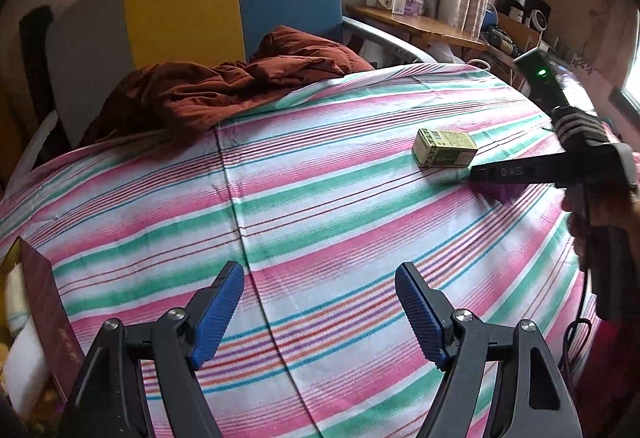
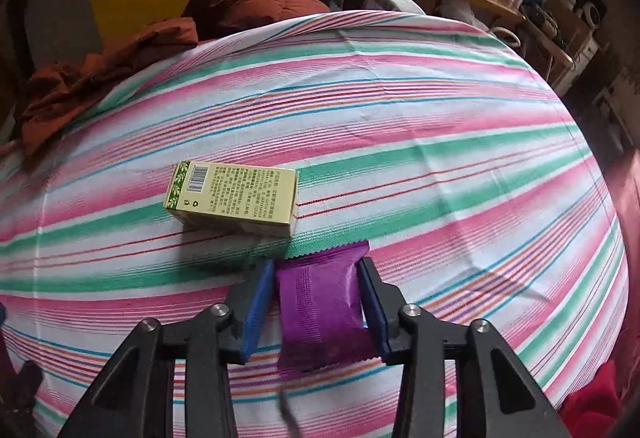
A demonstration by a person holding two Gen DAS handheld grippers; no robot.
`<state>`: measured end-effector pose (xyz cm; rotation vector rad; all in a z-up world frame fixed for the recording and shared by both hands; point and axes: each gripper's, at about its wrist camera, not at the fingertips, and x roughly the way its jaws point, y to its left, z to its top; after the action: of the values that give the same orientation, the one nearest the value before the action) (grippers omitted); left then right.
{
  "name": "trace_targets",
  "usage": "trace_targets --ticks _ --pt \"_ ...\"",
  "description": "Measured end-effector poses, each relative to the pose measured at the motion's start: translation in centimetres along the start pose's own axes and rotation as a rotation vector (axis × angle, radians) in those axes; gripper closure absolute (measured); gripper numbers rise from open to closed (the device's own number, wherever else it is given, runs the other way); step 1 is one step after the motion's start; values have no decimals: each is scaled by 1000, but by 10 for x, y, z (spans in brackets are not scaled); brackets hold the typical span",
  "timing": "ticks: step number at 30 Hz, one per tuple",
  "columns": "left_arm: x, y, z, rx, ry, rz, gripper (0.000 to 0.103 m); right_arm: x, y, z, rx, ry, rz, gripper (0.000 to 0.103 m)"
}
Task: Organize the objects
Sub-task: 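Move both open tools to the green-yellow box and second purple packet, then grasp the green-yellow box with the left tool while the right tool grasps the purple packet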
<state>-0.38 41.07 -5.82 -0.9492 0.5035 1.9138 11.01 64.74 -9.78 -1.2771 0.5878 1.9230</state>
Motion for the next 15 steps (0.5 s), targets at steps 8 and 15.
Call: trace_targets --ticks 8,15 --pt "25 -19 21 79 14 6 25 -7 -47 5 239 -6 -13 65" --pt "55 -54 62 168 31 -94 21 -14 -60 -3 356 1 49 65"
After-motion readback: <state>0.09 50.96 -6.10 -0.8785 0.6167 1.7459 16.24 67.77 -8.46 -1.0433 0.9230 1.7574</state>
